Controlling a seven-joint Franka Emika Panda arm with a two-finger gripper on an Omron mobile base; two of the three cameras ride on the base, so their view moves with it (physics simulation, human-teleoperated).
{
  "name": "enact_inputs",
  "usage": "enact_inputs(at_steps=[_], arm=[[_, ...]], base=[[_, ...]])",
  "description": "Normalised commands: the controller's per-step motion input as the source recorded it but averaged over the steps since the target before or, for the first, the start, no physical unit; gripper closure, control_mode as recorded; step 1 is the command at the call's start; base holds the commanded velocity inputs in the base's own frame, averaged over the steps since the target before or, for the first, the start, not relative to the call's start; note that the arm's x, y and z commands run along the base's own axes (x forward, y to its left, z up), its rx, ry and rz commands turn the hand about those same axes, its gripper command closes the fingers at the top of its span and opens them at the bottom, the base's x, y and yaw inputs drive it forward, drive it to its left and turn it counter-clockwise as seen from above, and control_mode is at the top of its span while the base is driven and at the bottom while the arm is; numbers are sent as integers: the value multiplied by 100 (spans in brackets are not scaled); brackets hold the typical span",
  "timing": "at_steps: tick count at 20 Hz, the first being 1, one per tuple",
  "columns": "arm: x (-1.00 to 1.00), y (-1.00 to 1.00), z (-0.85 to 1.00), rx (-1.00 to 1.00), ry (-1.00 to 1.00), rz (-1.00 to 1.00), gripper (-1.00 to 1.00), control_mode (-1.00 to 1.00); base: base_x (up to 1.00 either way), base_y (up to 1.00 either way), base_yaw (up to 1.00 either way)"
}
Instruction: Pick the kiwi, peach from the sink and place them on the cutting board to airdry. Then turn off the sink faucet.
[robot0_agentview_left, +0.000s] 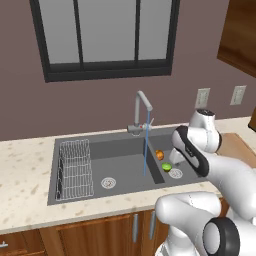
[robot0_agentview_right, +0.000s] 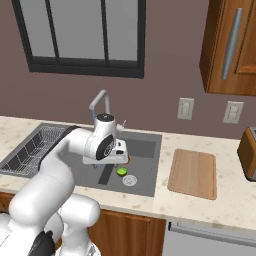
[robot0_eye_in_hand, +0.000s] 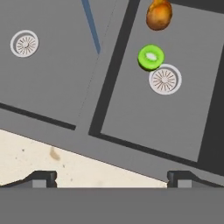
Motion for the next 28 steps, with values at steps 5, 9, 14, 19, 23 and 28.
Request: enact_inputs(at_steps=[5, 9, 14, 19, 23, 28], arm=[[16, -3, -16, 1, 3, 1, -100, -100], [19, -5, -14, 2, 4, 1, -100, -100], [18, -10, -10, 2, 2, 1, -100, -100], [16, -5, -16, 3, 2, 1, -100, -100], [14, 0, -17, 2, 1, 2, -100, -100], [13, 0, -18, 1, 0, 2, -100, -100]], base=[[0, 0, 0], [0, 0, 0], [0, 0, 0], [0, 0, 0], [0, 0, 0], [0, 0, 0]])
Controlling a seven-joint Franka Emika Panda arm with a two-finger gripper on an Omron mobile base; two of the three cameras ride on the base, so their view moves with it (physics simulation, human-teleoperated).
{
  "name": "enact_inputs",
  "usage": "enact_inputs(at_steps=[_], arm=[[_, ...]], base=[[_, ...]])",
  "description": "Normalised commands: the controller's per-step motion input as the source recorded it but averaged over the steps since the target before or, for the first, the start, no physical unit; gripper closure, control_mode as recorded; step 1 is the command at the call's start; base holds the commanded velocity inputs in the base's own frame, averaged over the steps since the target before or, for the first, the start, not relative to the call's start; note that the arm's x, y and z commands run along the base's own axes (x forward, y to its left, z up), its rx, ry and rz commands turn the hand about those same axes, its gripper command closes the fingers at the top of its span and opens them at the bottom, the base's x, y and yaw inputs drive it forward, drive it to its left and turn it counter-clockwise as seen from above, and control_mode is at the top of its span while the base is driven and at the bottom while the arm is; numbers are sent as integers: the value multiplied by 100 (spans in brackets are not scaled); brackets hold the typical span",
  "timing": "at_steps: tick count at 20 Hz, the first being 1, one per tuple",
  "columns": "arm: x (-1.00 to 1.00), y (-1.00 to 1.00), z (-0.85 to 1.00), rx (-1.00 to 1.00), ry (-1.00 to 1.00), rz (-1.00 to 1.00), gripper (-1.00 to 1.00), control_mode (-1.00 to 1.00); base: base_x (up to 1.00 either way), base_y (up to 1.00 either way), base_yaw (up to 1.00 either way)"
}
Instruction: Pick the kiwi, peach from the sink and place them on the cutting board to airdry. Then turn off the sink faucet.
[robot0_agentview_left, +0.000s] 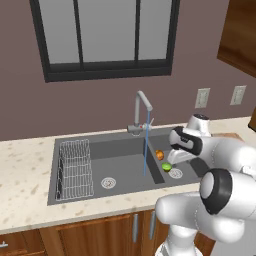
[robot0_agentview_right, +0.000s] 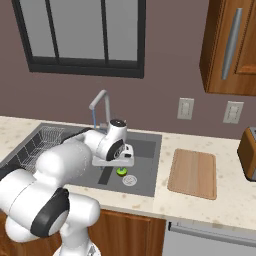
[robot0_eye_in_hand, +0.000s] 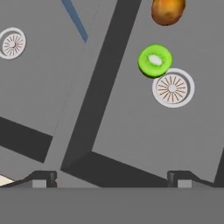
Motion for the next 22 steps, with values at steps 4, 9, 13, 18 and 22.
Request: enact_inputs(at_steps=[4, 9, 13, 18, 22], arm=[[15, 0, -15, 1, 0, 2, -100, -100], [14, 0, -11, 0, 0, 1, -100, -100], [12, 0, -10, 0, 0, 0, -100, -100], [10, 0, -13, 0, 0, 0, -100, -100], [9, 0, -18, 0, 0, 0, -100, -100]], base=[[0, 0, 0], [0, 0, 0], [0, 0, 0], [0, 0, 0], [0, 0, 0]])
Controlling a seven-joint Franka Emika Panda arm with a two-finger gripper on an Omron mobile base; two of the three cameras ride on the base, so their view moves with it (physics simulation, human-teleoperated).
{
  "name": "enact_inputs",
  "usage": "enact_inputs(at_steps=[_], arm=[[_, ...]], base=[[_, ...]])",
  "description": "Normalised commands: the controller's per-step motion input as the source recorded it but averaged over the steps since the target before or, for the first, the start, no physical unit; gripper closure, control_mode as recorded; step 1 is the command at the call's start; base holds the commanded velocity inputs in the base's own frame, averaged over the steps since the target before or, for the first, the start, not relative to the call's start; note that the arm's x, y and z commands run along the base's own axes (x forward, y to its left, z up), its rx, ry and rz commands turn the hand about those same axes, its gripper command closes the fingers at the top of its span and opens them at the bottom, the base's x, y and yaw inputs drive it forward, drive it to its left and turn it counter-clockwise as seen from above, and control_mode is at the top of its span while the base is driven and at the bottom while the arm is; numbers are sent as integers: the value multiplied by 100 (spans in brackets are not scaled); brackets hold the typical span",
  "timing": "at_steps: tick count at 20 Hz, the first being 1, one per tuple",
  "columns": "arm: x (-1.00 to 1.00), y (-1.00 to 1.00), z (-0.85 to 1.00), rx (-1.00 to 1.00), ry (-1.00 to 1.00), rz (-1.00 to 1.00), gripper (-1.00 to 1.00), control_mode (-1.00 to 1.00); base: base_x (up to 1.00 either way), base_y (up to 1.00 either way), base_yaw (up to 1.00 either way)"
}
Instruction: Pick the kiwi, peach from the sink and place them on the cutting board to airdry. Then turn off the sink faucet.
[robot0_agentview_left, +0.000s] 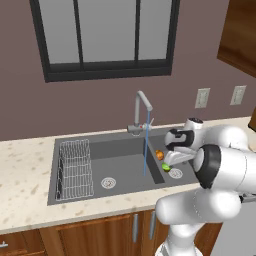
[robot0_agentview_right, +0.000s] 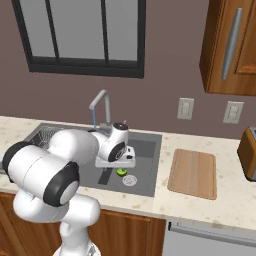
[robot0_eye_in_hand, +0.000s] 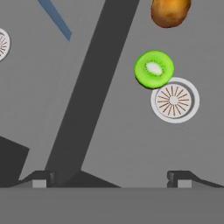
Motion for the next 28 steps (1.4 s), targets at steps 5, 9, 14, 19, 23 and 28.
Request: enact_inputs(at_steps=[5, 9, 14, 19, 23, 28], arm=[[9, 0, -16, 0, 0, 0, -100, -100], [14, 0, -11, 0, 0, 0, -100, -100], [16, 0, -10, 0, 0, 0, -100, -100], [12, 0, -12, 0, 0, 0, -100, -100], [5, 0, -15, 0, 0, 0, -100, -100], [7, 0, -17, 0, 0, 0, -100, -100]], base=[[0, 0, 0], [0, 0, 0], [0, 0, 0], [0, 0, 0], [0, 0, 0], [0, 0, 0]])
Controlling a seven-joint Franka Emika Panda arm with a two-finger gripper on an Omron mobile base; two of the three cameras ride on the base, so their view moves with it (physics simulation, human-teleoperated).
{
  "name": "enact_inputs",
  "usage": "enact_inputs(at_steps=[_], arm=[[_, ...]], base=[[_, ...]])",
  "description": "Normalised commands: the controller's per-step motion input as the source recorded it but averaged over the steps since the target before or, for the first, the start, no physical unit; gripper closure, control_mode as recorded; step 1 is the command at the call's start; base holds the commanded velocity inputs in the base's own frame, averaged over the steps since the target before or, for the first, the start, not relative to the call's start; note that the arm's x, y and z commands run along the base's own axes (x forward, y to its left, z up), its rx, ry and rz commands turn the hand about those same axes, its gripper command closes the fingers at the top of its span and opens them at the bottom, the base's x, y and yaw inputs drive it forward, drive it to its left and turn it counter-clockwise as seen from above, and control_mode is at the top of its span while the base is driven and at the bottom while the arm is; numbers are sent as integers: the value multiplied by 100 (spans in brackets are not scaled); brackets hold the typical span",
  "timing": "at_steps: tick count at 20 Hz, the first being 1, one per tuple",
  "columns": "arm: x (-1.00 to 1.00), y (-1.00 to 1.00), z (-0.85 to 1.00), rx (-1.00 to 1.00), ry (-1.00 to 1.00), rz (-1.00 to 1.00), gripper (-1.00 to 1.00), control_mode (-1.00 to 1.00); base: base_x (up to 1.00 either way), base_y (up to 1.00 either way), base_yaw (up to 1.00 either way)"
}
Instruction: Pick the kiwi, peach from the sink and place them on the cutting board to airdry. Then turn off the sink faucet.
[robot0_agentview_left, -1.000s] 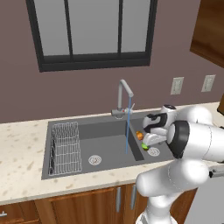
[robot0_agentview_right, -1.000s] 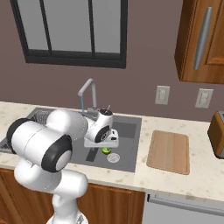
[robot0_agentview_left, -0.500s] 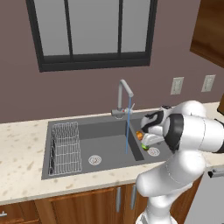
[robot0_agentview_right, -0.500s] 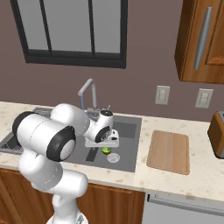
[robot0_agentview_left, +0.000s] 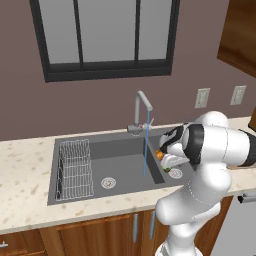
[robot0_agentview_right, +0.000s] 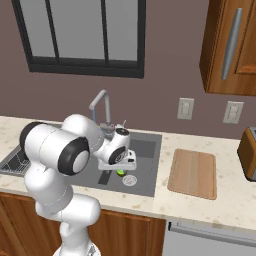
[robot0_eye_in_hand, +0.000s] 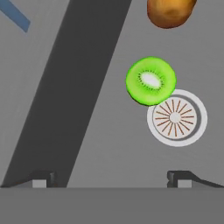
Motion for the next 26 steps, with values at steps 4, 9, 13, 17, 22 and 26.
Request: enact_inputs(at_steps=[4, 9, 13, 17, 22, 26], arm=[[14, 0, -15, 0, 0, 0, -100, -100], [20, 0, -11, 0, 0, 0, -100, -100], [18, 0, -9, 0, 0, 0, -100, -100], [14, 0, -10, 0, 0, 1, -100, -100], [13, 0, -11, 0, 0, 1, -100, -100], [9, 0, -12, 0, 0, 0, -100, -100]], base=[[0, 0, 0], [0, 0, 0], [0, 0, 0], [0, 0, 0], [0, 0, 0], [0, 0, 0]])
